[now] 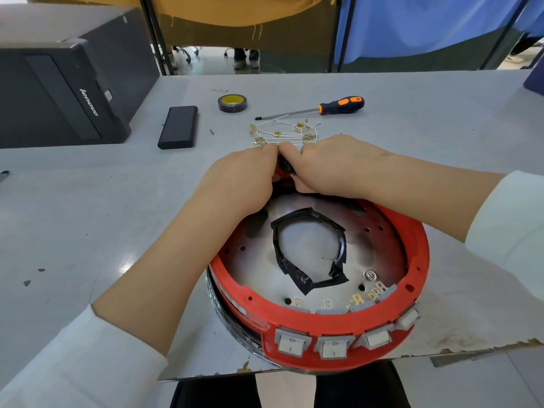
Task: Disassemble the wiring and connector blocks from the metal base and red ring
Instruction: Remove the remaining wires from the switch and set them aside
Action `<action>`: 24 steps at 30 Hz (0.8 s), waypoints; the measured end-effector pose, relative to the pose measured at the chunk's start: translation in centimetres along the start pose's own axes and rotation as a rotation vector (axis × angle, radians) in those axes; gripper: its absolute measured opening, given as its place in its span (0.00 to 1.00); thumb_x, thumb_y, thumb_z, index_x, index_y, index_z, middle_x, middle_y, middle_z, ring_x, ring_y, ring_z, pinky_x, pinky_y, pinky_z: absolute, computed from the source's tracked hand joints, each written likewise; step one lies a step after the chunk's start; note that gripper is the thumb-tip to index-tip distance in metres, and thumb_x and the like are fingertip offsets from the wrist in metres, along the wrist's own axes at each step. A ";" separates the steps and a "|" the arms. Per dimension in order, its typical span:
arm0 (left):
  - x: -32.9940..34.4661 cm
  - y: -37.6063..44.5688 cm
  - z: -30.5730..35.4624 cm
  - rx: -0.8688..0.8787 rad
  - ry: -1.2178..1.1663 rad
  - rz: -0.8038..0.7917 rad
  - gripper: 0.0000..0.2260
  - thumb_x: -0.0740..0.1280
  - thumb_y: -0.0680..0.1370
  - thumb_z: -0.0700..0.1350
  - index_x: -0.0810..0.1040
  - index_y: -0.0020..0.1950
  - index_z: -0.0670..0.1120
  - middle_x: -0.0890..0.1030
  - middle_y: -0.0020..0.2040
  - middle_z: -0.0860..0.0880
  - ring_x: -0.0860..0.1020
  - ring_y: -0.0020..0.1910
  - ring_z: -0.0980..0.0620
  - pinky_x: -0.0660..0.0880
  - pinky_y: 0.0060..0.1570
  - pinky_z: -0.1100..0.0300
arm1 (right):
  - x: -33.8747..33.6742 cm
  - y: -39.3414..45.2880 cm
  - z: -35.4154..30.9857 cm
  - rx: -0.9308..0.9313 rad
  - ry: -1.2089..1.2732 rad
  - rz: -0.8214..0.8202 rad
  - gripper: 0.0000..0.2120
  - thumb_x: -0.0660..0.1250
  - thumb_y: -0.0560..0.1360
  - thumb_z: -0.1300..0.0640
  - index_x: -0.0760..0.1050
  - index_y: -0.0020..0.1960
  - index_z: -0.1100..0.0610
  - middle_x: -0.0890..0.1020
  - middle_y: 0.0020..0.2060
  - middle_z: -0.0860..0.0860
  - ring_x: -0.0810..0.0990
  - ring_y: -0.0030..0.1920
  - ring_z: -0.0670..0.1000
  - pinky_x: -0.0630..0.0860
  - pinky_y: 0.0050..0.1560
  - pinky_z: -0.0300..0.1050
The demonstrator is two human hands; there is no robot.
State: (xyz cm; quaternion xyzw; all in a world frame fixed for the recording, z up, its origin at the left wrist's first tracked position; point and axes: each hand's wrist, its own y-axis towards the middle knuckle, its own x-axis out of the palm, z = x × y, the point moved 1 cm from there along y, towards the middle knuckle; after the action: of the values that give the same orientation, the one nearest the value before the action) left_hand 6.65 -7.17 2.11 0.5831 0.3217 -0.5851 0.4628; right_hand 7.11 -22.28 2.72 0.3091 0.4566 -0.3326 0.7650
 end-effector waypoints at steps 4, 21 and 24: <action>-0.1 -0.1 0.1 0.009 -0.006 -0.013 0.06 0.57 0.77 0.38 0.65 0.50 0.49 0.77 0.53 0.45 0.67 0.40 0.47 0.62 0.38 0.55 | -0.6 -0.4 -0.1 0.003 0.014 0.009 0.14 0.56 0.77 0.51 0.64 0.58 0.59 0.81 0.41 0.58 0.67 0.32 0.58 0.52 0.28 0.46; 0.2 0.1 0.0 0.012 0.033 0.012 0.06 0.59 0.78 0.42 0.69 0.55 0.46 0.77 0.55 0.44 0.75 0.50 0.41 0.64 0.39 0.54 | 0.1 0.0 -0.8 0.041 0.038 0.106 0.16 0.57 0.78 0.48 0.67 0.55 0.60 0.80 0.36 0.60 0.65 0.29 0.57 0.48 0.27 0.44; 0.2 0.1 -0.1 0.024 0.031 0.017 0.06 0.58 0.78 0.42 0.69 0.55 0.47 0.77 0.55 0.44 0.75 0.49 0.41 0.64 0.39 0.54 | 0.1 0.1 -0.8 0.040 0.032 0.097 0.16 0.56 0.78 0.47 0.67 0.55 0.60 0.80 0.36 0.60 0.65 0.30 0.57 0.49 0.27 0.44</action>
State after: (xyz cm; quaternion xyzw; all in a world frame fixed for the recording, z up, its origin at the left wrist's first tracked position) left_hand 6.80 -7.18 1.91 0.6004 0.3169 -0.5756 0.4559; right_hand 6.79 -21.66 2.34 0.3513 0.4468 -0.2993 0.7664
